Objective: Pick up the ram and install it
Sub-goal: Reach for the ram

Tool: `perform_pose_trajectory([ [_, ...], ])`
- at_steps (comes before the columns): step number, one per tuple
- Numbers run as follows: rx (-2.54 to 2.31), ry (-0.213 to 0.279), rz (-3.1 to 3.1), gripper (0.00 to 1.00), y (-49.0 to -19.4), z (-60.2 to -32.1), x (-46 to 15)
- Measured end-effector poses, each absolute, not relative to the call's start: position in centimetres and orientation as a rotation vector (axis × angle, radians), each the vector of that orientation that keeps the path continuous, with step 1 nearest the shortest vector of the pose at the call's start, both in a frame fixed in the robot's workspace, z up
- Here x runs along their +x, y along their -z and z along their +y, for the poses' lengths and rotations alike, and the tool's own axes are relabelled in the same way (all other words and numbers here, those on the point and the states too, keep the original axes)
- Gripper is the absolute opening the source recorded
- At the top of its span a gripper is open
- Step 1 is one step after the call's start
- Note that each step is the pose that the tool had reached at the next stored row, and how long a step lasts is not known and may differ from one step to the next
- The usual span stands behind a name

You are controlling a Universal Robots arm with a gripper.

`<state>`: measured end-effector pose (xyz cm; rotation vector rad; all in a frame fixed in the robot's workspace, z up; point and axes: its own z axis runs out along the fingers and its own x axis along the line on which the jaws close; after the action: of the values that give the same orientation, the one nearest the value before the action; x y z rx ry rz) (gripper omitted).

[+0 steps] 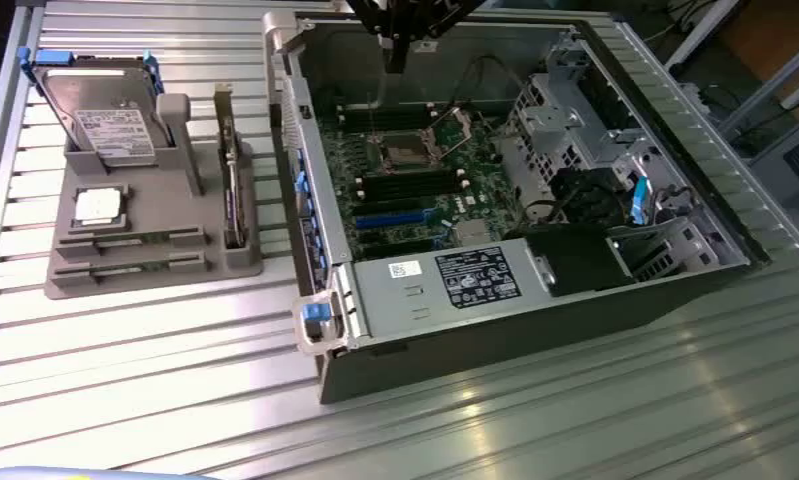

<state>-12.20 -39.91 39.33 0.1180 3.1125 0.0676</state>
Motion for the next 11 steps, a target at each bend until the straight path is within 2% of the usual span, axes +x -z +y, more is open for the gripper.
perform_pose_trajectory([
  [11, 0.118, -0.068, 3.112, 0.1, -39.3, -39.9, -13.7],
])
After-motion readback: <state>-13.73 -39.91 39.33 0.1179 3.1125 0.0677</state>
